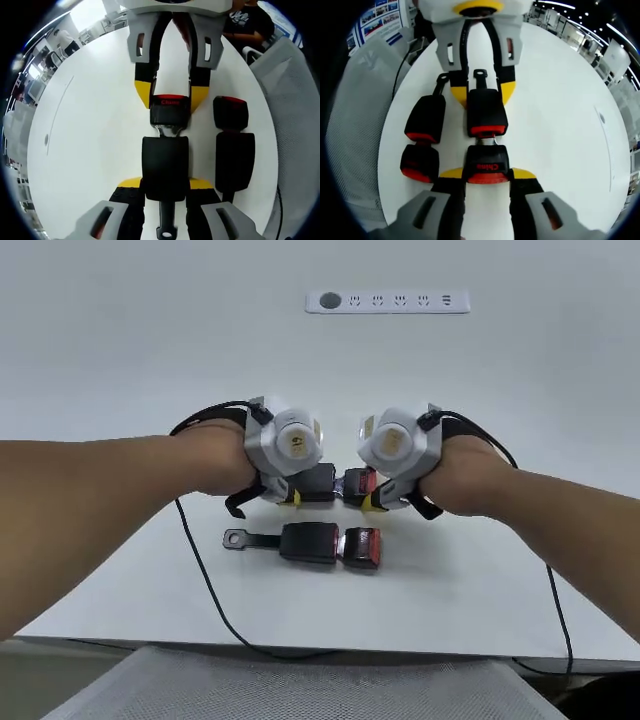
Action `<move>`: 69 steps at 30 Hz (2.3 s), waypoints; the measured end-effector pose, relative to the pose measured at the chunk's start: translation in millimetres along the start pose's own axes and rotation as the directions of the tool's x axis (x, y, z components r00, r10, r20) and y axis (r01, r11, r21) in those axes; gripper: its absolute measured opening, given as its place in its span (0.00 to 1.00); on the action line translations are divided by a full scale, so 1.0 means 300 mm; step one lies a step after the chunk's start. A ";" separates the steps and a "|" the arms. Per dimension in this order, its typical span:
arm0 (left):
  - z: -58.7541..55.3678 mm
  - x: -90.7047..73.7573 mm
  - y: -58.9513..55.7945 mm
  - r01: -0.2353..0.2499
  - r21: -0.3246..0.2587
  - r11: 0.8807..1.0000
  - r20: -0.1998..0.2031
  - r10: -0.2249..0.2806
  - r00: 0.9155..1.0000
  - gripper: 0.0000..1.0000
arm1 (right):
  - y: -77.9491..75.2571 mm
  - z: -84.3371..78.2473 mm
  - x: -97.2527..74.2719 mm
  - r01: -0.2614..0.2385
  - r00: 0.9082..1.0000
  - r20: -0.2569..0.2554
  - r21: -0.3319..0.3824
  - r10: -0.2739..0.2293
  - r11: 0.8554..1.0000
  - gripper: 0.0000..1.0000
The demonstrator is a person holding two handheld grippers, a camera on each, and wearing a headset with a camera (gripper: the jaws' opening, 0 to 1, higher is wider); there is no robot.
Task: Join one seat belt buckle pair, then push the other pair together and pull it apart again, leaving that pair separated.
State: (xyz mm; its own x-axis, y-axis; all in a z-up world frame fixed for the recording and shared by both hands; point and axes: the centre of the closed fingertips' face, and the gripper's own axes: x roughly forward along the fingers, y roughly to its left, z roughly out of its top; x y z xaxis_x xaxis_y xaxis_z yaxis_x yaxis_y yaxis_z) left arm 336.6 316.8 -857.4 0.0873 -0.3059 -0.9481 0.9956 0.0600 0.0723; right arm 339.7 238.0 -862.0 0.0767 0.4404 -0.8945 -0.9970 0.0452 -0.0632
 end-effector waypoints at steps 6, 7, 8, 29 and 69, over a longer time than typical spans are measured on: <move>0.007 -0.001 0.000 0.010 0.030 1.000 -0.003 -0.010 1.000 0.31 | 0.020 -0.029 -0.021 0.008 1.000 0.008 0.001 -0.008 1.000 0.34; 0.007 -0.003 -0.001 0.011 0.020 1.000 -0.001 -0.011 1.000 0.31 | 0.020 -0.031 -0.021 0.008 1.000 0.005 0.002 -0.008 1.000 0.34; 0.007 -0.003 -0.001 0.011 0.017 1.000 0.001 -0.011 1.000 0.31 | 0.011 -0.042 -0.025 0.010 1.000 0.005 0.010 -0.010 1.000 0.34; 0.007 -0.002 0.001 0.020 0.033 0.999 0.000 -0.020 1.000 0.32 | 0.064 -0.500 -0.279 0.046 0.992 -0.120 0.083 -0.036 0.995 0.35; -0.225 -0.359 -0.320 -0.243 -0.426 0.871 0.267 0.378 0.887 0.87 | 0.357 -0.370 -0.462 0.324 0.902 0.079 0.523 -0.424 0.788 1.00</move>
State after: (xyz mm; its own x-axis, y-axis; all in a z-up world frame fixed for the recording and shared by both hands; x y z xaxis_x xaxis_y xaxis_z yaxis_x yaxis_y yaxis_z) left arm 229.3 408.2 -783.3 0.4627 -0.5021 -0.7307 0.8315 0.5316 0.1612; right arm 221.0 82.3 -794.0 0.4926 0.4494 -0.7452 -0.7545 0.6473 -0.1085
